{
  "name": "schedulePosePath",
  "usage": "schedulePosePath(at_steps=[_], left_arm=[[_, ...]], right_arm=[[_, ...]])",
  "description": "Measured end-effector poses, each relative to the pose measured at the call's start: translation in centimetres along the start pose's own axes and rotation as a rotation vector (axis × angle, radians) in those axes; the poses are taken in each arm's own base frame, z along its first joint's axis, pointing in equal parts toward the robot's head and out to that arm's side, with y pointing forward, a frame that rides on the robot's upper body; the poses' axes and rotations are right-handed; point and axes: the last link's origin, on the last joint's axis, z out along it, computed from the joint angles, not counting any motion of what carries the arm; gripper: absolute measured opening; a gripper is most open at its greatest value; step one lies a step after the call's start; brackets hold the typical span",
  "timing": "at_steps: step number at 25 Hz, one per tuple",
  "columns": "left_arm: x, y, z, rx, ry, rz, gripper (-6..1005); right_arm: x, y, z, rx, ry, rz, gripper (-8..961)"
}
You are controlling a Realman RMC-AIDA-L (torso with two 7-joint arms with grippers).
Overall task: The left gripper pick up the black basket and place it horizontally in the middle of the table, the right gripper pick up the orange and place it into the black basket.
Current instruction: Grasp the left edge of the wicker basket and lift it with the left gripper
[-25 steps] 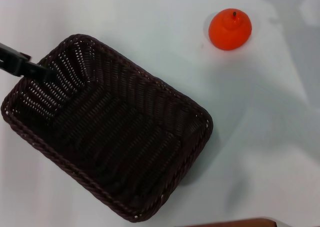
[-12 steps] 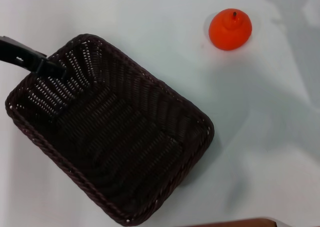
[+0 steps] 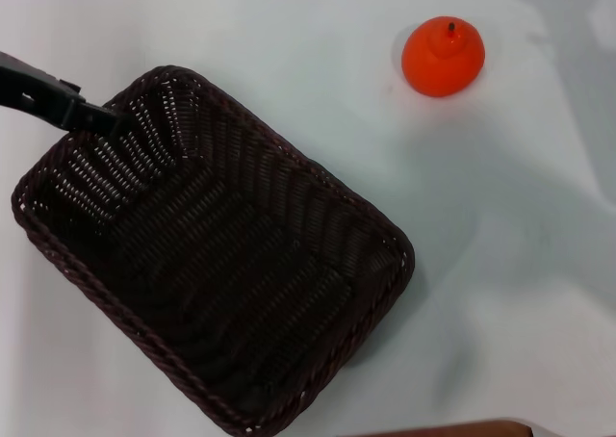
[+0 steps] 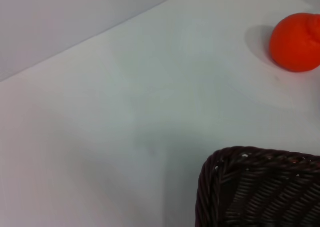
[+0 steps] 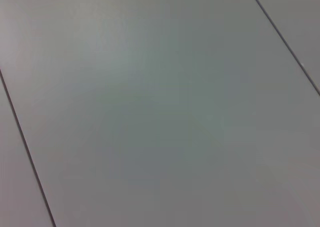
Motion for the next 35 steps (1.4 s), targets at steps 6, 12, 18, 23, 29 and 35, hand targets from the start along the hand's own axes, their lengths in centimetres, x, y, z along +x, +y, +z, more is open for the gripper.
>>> schedulePosePath(at_steps=[6,12,18,23,29,35], left_arm=[[0.0,0.2,1.0,0.009,-0.001,0.007,791],[-0.4,0.6,2.2,0.009,-0.039,0.032,786],[-1.0,0.9,3.6,-0.013,-0.098,0.036,780],[-1.1,0.6,3.9,0.0,-0.134,0.033,775],[-1.2,0.5,4.0,0.01,-0.148,0.046,770],[-1.4,0.5,4.4,0.04,-0.186,0.069,537]], right_arm=[[-0.1,0.0,0.2,-0.003,-0.007,-0.002,552],[-0.3,-0.1,0.3,0.0,-0.02,-0.004,552],[-0.4,-0.1,0.3,-0.003,-0.028,-0.005,552],[-0.5,-0.1,0.3,-0.001,-0.032,-0.007,552],[-0.5,-0.1,0.2,-0.002,-0.031,-0.005,552],[-0.3,-0.3,0.0,0.01,-0.014,-0.003,552]])
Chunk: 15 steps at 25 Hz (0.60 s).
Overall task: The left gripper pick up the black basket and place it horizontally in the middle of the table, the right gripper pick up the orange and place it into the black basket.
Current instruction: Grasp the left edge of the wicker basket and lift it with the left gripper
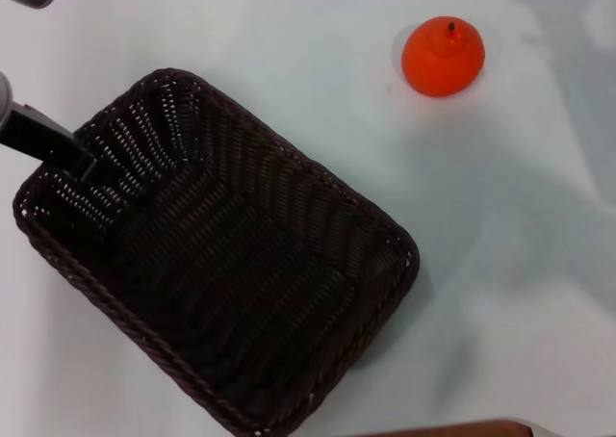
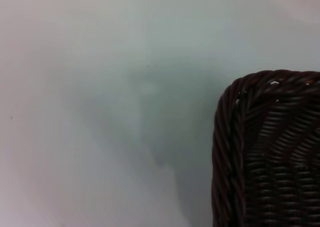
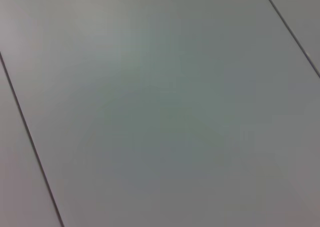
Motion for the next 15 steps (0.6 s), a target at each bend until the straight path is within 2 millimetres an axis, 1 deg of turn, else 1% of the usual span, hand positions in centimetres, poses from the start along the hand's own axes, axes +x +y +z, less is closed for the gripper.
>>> schedulePosePath(at_steps=[5,9,13,15], left_arm=[[0.3,0.2,0.1,0.001,-0.003,-0.009,369],[0.9,0.8,0.1,-0.028,0.006,-0.037,286],[2.0,1.5,-0.3,-0.055,0.046,-0.1,204],[2.7,1.3,-0.6,-0.05,0.067,-0.172,204]], right_arm=[[0.5,-0.3,0.1,0.015,0.034,0.004,550],[1.3,-0.4,0.7,0.035,0.066,-0.014,550],[2.1,-0.5,1.6,0.051,0.098,-0.028,550],[2.5,-0.5,2.0,0.053,0.114,-0.032,550]])
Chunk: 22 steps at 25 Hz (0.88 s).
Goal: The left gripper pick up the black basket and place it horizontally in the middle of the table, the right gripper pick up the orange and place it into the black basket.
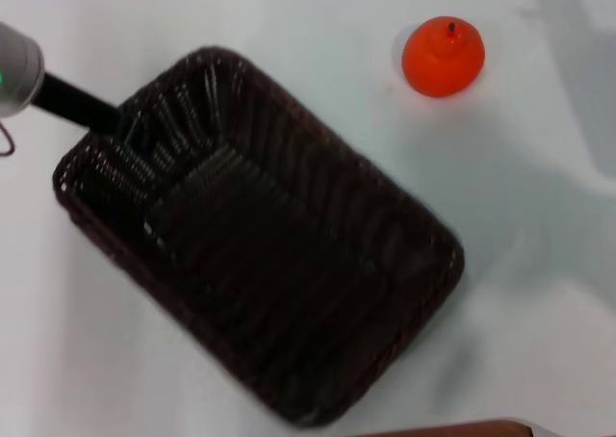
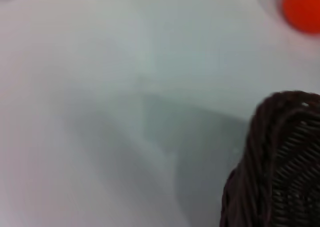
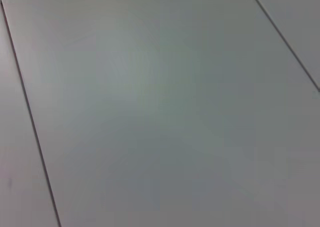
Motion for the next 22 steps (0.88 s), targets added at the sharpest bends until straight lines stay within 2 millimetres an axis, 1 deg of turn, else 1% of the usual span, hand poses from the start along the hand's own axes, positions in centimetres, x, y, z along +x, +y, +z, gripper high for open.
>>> schedulePosePath(at_steps=[4,6,10,13,16,19,22], left_arm=[[1.5,-0.1,-0.3,0.02,0.01,-0.135,200],[1.8,-0.3,-0.5,0.024,0.019,-0.166,195],[2.2,-1.5,-1.3,0.048,0.05,-0.321,182],[1.5,-2.9,-1.9,0.071,0.059,-0.441,168],[0.1,-4.3,-2.3,0.051,0.072,-0.564,163],[-1.4,-4.6,-2.5,-0.001,0.073,-0.647,162],[-2.7,-4.5,-2.6,-0.011,0.06,-0.691,158]], right_arm=[[0.5,-0.3,1.1,0.025,0.017,-0.024,550],[0.6,-0.5,1.7,0.037,0.017,-0.031,550],[1.2,-0.5,2.7,0.048,0.028,-0.059,550],[1.4,-0.7,3.2,0.056,0.035,-0.091,550],[1.4,-0.8,3.4,0.057,0.037,-0.112,550],[1.4,-0.8,3.5,0.06,0.036,-0.117,550],[1.4,-1.0,3.6,0.072,0.037,-0.118,549]])
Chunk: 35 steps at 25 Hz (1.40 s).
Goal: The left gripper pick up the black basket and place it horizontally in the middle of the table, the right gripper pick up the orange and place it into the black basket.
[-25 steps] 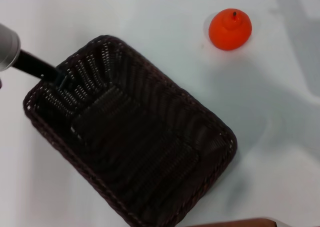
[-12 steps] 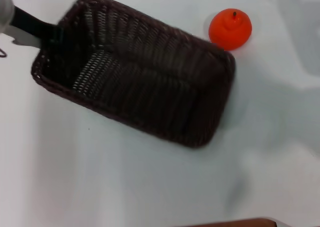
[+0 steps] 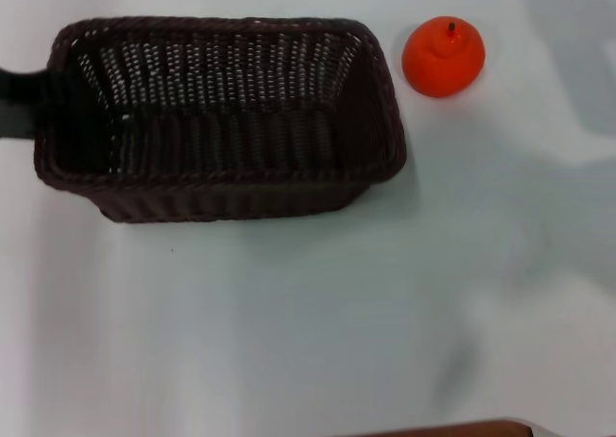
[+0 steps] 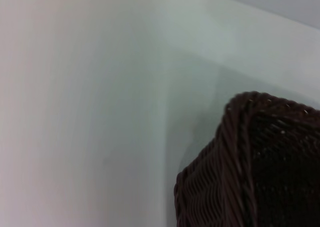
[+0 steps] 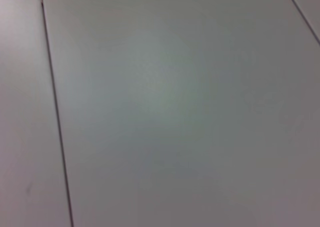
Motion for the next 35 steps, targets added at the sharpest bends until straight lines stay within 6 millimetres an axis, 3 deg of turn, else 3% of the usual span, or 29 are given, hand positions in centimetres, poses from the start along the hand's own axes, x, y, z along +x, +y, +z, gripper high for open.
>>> schedulePosePath(at_steps=[7,17,22,25,30,35], left_arm=[[-1.5,-0.2,0.5,-0.042,-0.04,-0.022,154],[-1.9,0.3,0.6,-0.169,-0.011,0.007,150],[-1.6,0.7,0.0,-0.256,0.042,0.029,279],[-1.3,0.1,-0.6,-0.283,0.085,0.016,415],[-0.7,-2.0,-2.4,-0.321,0.218,0.068,582],[-0.3,-5.2,-4.8,-0.411,0.471,0.133,708]], right_arm=[[-0.1,-0.8,0.3,0.045,-0.002,0.006,549],[-0.2,-0.9,0.0,0.045,-0.003,0.044,549],[-0.2,-0.8,-0.2,0.043,-0.007,0.049,549],[-0.1,-0.6,-0.5,0.042,-0.004,0.067,549],[0.0,-0.2,-0.9,0.038,-0.009,0.101,551],[0.2,0.2,-1.4,0.062,-0.035,0.14,557]])
